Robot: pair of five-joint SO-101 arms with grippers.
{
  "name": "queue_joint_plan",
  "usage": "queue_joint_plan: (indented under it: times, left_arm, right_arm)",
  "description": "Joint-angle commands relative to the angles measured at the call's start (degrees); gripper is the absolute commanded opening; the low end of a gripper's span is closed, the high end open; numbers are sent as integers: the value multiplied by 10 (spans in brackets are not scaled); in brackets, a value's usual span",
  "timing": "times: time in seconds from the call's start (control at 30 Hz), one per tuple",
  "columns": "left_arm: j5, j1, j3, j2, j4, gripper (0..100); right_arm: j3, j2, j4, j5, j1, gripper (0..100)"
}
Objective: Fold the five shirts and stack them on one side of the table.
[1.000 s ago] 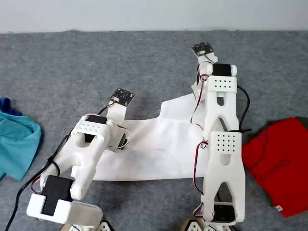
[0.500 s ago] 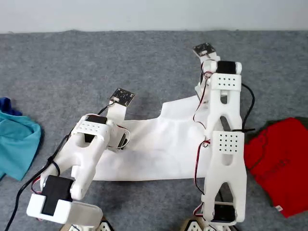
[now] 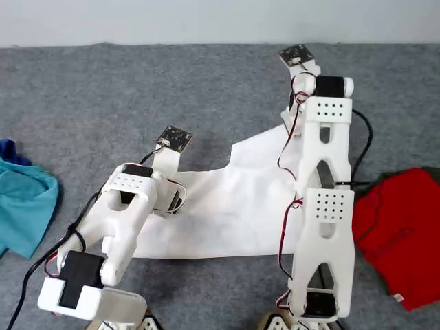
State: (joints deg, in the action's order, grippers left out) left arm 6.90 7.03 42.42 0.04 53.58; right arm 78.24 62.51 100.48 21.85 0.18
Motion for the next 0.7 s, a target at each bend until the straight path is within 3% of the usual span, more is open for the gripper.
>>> queue_joint_plan:
  times: [0.0, 0.67]
  left_arm:
    - [-4, -1, 2, -9, -7, 108]
    - [-4, -1, 2, -9, -7, 108]
  right_arm:
    - [-76, -80, 26, -13, -11, 10]
    - [-396, -317, 23, -11, -34, 10]
